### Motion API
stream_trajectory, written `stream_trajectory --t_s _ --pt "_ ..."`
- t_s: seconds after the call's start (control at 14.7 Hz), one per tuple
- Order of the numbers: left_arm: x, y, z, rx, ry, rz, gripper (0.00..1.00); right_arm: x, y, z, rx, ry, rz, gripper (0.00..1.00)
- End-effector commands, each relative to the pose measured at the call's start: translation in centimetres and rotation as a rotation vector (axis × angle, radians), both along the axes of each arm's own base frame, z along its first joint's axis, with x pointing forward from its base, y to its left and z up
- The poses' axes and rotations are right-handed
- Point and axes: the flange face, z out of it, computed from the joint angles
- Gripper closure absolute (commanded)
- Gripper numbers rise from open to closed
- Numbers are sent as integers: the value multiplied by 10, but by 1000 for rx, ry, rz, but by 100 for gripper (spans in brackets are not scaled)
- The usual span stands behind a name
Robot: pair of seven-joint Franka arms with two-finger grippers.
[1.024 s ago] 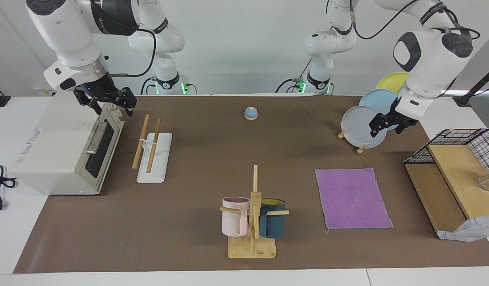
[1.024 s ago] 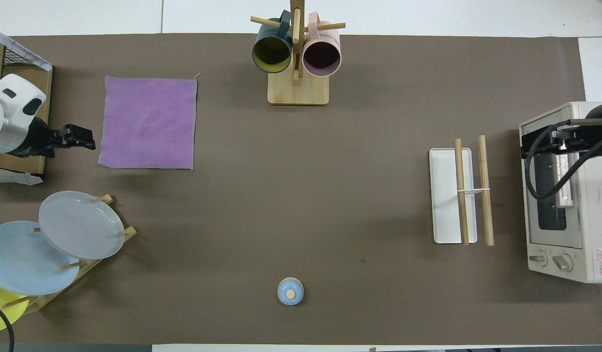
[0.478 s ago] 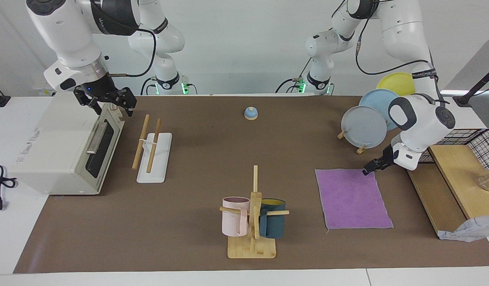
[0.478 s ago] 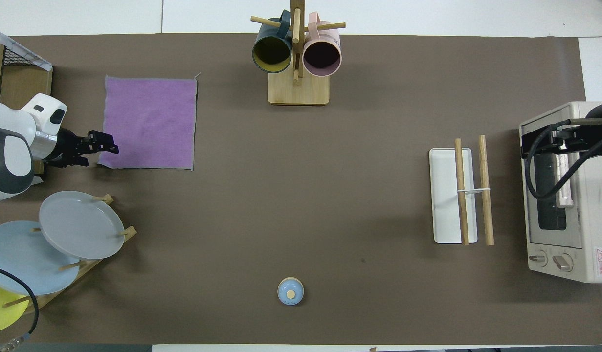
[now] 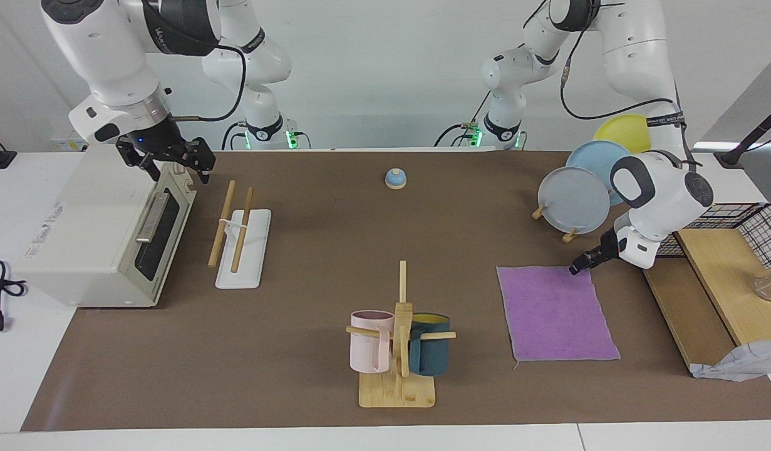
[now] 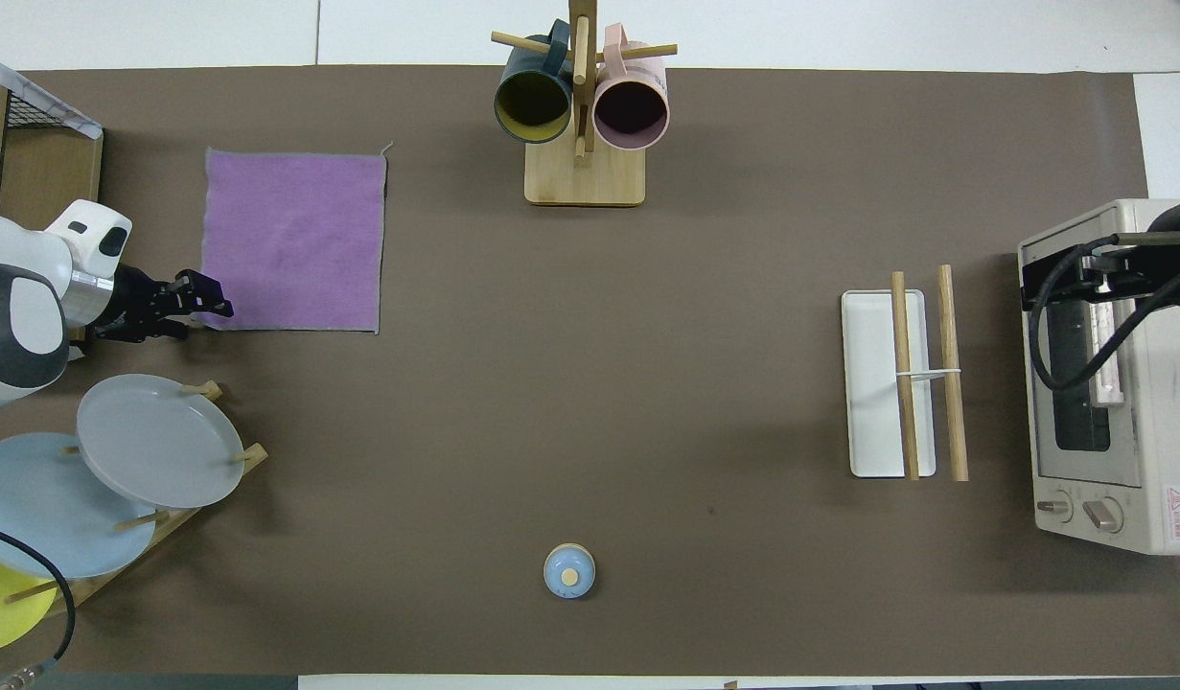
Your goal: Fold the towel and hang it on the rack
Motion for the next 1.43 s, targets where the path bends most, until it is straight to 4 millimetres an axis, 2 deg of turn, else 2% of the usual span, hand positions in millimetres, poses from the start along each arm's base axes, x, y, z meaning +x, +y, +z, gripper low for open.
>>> stream_trajectory --t_s 0.0,0.07,0.34,0.55,0.89,1.16,1.3,1.37 --pt "-2 4 0 -13 -21 18 33 -2 -2 1 18 -1 12 0" --pt "-2 13 1 -13 -21 33 37 -2 -3 1 18 -1 11 0" --pt "-3 20 1 -44 -24 73 46 -2 -2 1 18 -1 12 0" --pt "-2 17 1 -62 -27 87 49 -2 -3 1 18 -1 11 0" --pt "-3 15 -1 -72 -23 95 64 -2 -3 1 18 -1 11 0" --pt "-3 17 -3 -71 -26 96 68 -2 -3 1 18 0 11 0" --pt "-2 18 -5 -74 -21 99 76 -2 -3 1 18 -1 11 0" --pt "-2 19 -4 -73 -21 99 87 -2 -3 1 18 -1 11 0"
